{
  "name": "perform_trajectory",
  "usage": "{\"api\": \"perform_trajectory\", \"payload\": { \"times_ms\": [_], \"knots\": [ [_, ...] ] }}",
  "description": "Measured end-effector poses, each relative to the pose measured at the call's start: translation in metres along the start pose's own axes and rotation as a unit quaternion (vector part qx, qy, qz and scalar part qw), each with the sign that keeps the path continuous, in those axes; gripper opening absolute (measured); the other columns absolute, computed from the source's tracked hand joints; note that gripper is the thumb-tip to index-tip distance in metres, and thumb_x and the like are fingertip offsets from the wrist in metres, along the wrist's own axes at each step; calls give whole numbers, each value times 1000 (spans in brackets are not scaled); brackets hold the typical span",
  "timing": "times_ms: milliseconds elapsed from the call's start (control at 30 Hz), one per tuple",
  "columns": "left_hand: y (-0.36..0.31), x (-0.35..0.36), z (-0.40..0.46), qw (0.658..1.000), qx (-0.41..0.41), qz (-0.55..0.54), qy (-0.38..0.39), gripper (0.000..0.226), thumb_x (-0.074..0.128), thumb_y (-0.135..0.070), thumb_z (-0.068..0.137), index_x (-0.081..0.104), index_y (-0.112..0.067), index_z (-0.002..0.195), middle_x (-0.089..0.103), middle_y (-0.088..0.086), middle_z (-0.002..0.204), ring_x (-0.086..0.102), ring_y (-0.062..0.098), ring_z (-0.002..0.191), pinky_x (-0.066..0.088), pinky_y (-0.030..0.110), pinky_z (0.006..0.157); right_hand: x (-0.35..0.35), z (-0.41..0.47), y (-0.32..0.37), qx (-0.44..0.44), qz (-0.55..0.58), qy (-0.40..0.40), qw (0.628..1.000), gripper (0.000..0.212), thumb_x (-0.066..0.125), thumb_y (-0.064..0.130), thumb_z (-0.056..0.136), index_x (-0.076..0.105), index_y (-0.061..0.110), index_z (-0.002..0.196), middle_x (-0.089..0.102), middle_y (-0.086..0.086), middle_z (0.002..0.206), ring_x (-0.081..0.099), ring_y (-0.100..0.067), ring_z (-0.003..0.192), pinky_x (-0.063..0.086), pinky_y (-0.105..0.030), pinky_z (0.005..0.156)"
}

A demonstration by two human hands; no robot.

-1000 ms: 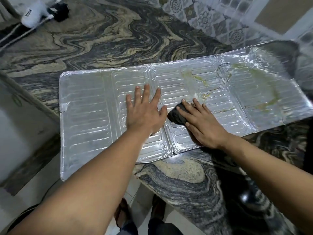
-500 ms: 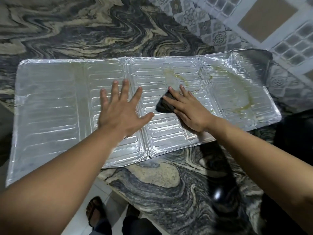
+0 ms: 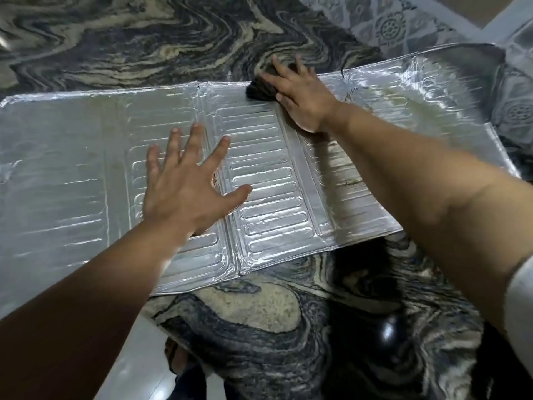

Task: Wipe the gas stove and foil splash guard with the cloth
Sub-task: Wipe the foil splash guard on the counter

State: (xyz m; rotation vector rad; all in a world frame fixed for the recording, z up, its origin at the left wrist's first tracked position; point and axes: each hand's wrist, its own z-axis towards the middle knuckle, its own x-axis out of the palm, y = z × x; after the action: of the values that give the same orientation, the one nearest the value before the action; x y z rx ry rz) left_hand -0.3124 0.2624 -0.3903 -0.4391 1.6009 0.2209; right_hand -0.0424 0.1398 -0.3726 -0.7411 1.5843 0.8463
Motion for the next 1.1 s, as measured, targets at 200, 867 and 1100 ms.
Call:
{"api": "perform_trajectory", "payload": {
  "times_ms": [200, 867, 1100],
  "knots": [
    [-2, -1, 0, 1000, -6, 10, 7, 96, 9, -97, 69, -3, -51, 152, -10, -2, 167, -11, 26, 153, -2, 55, 121, 7, -56, 1, 1, 36, -5, 999, 53, 32, 26, 104, 21, 32, 156, 2, 2, 166, -6, -44, 149, 3, -59, 117],
    [-1, -12, -3, 999, 11, -2, 48, 95, 5, -94, 72, -3, -48, 153, -15, 2, 166, -16, 32, 151, -14, 60, 116, 33, -253, 36, 98, 82, 24, 991, 55, 17, 50, 99, 9, 49, 153, -4, 15, 164, -3, -27, 152, 5, -47, 121],
    [-34, -38, 1, 990, 31, 127, 44, 78, 16, -71, 94, 11, -28, 158, -2, 5, 167, -6, 39, 151, -13, 56, 116, 31, -252, 40, 112, 66, 30, 991, 56, 15, 50, 97, 10, 48, 153, -3, 15, 164, 0, -27, 152, 8, -48, 121]
  ]
}}
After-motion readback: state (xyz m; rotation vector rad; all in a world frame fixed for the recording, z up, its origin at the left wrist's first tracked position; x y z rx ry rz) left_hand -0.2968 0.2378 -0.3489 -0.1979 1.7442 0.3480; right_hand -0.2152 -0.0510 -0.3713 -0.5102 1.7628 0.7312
